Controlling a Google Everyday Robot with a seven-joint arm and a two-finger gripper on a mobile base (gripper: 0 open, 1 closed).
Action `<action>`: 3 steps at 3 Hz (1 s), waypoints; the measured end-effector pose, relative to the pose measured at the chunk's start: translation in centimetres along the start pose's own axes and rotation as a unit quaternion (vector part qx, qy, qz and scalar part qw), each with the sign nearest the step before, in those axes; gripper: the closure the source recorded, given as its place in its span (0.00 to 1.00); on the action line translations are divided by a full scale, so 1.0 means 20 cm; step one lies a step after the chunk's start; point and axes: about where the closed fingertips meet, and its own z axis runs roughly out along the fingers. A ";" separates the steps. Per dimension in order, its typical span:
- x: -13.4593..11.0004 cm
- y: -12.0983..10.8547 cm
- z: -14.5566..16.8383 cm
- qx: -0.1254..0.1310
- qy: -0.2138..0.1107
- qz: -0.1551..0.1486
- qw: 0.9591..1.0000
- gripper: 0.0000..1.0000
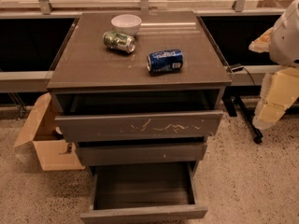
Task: Close bottom drawer
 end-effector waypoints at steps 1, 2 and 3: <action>0.00 0.00 0.00 0.000 0.000 0.000 1.000 0.00; -0.05 0.02 0.06 -0.009 -0.001 -0.009 1.000 0.00; -0.15 0.11 0.26 -0.044 -0.028 -0.031 0.998 0.00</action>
Offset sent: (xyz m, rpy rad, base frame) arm 0.0046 0.0262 -0.0275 -0.0004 0.0554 0.0509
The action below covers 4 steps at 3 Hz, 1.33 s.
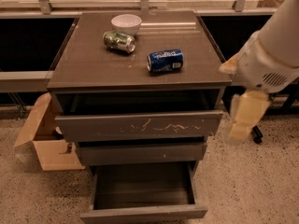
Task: Close bottom drawer
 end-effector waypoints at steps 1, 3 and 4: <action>-0.14 0.19 0.46 -0.103 -0.058 -0.009 0.993 0.00; -0.24 0.33 0.76 -0.186 -0.105 -0.005 0.977 0.00; -0.25 0.34 0.78 -0.191 -0.107 -0.005 0.976 0.00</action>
Offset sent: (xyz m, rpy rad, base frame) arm -0.0268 0.1052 -0.1689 0.3117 0.3821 0.1585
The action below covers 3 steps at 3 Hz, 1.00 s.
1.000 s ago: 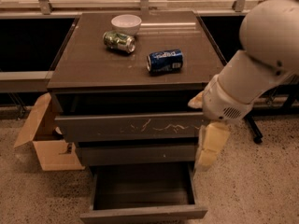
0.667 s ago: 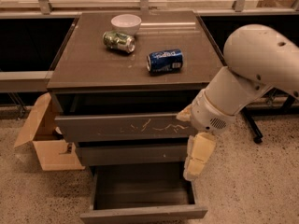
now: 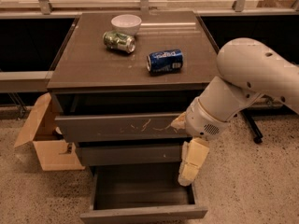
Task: Close bottom drawer
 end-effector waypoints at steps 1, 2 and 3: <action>0.00 0.02 0.05 -0.004 0.008 -0.008 1.000 0.00; 0.08 0.03 0.22 -0.017 0.017 -0.030 0.999 0.00; 0.22 0.07 0.53 -0.034 0.029 -0.061 0.997 0.00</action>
Offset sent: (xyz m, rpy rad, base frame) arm -0.0308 0.0084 -0.1175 -0.0292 0.0139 0.1682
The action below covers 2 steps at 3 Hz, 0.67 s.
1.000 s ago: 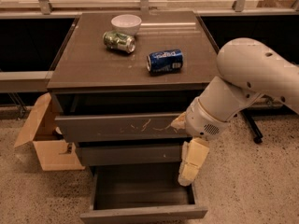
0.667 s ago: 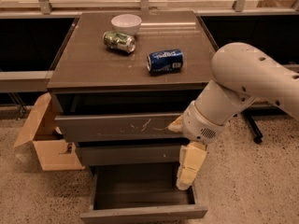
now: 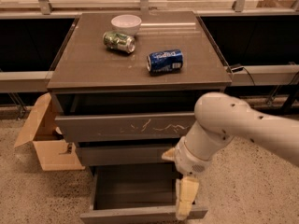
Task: Close bottom drawer
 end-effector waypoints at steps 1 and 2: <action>0.08 0.01 0.21 -0.013 -0.001 -0.010 1.000 0.00; 0.23 0.03 0.47 -0.021 -0.015 0.000 1.000 0.00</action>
Offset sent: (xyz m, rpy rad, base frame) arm -0.0362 -0.0094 -0.1780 0.0683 0.0605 -0.0228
